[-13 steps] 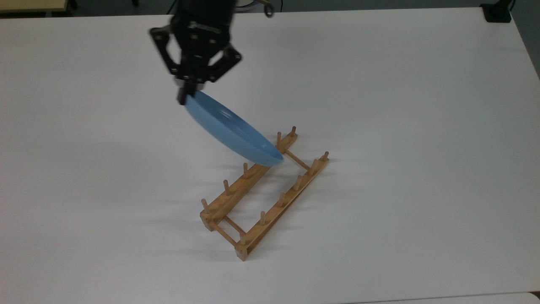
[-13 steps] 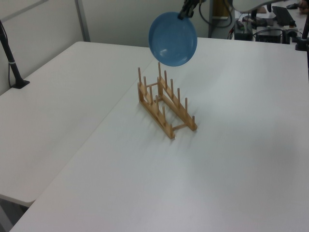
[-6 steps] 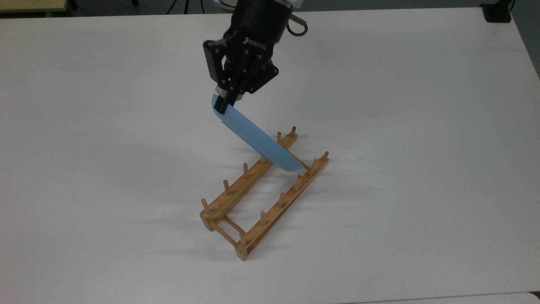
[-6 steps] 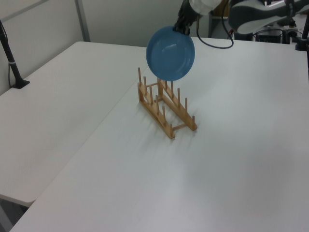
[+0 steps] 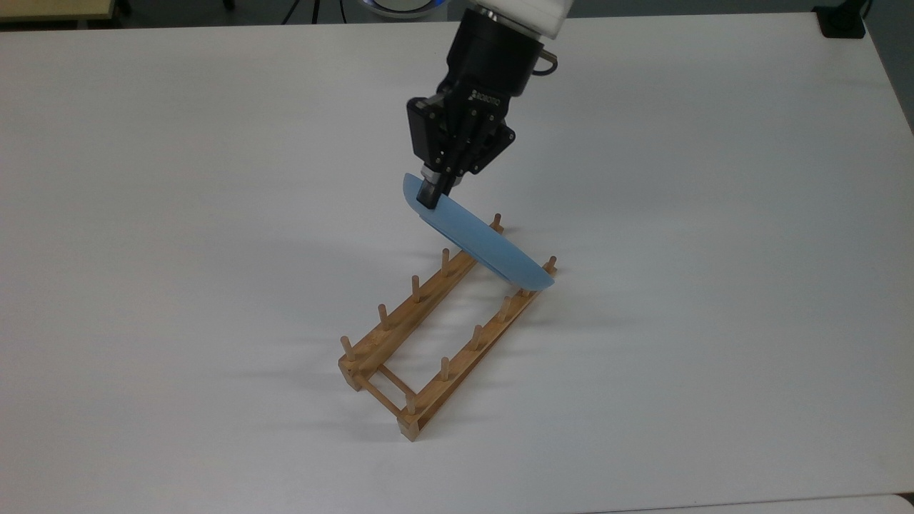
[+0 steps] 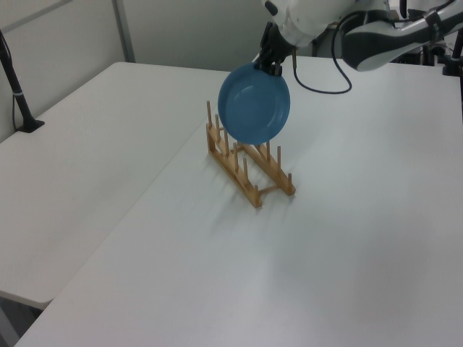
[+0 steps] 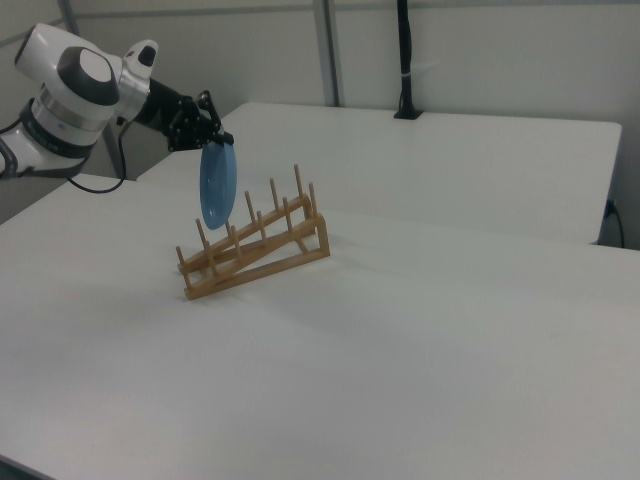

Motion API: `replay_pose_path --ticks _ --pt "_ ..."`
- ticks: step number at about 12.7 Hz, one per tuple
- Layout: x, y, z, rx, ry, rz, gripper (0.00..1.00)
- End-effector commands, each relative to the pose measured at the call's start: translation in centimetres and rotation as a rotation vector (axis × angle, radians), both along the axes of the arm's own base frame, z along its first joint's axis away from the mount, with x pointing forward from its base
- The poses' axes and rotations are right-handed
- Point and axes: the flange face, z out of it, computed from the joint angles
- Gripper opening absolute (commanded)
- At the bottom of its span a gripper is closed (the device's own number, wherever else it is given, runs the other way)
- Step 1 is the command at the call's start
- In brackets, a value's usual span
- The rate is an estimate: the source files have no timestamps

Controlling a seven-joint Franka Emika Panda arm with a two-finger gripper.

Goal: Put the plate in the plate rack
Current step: 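Lower the upright plate between the wooden rack pegs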

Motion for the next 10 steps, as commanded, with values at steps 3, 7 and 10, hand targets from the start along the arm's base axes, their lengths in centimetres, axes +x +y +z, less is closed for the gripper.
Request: replay_pose_path --ticks 3,7,10 --pt "-0.5 2.1 -2.2 -0.064 0.017 0.035 0.0" --pt "-0.7 2.7 -2.5 -0.055 0.015 0.036 0.03" --pt "-0.6 2.6 -2.7 -0.076 0.015 0.04 0.03"
